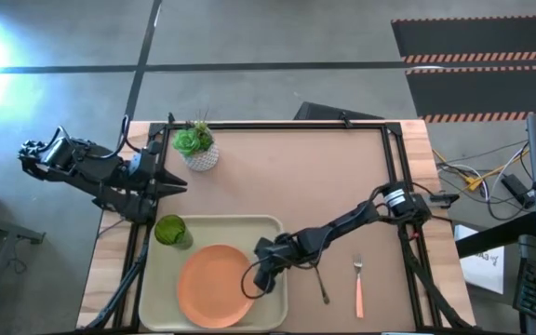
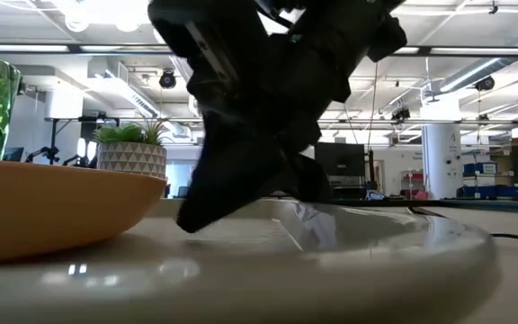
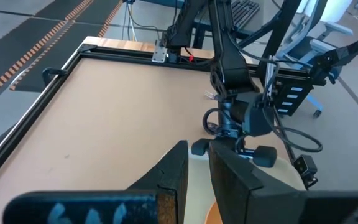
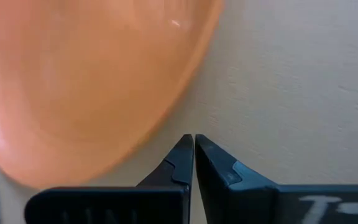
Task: Pick and place plate/cup/fork/spoon on tray
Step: Adjust the orange plate on the white tray
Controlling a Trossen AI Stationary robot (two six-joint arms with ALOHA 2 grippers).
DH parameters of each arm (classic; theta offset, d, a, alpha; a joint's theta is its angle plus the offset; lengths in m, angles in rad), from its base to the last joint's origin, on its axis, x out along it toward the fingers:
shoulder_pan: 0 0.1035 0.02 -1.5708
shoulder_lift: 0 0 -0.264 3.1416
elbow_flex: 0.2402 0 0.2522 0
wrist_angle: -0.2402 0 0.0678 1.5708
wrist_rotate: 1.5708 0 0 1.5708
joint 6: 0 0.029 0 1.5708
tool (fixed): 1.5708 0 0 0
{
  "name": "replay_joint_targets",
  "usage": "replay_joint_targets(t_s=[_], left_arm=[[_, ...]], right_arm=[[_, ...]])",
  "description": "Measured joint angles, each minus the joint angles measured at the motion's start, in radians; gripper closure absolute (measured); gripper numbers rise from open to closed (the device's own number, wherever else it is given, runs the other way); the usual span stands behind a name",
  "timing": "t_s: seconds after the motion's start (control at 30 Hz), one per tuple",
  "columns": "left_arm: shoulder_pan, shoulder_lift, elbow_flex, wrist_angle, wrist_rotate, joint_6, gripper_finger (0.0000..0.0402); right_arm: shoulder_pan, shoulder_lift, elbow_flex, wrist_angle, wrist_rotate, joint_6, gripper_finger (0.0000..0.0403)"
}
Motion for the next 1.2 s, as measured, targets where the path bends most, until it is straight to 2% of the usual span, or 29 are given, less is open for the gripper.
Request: replay_joint_targets(t_s=[0.6,1.0,1.2], left_arm=[[0.0,-0.006,0.0,-0.002,0.0,0.006,0.0354],[0.0,-0.011,0.0,-0.002,0.0,0.005,0.0354],[0.0,-0.019,0.0,-0.004,0.0,0.005,0.0354]], right_arm=[[-0.011,0.023,0.043,-0.028,0.069,-0.01,0.0394],[-0.041,0.027,0.093,0.01,0.204,0.005,0.0394],[-0.049,0.027,0.11,0.005,0.202,-0.026,0.0394]])
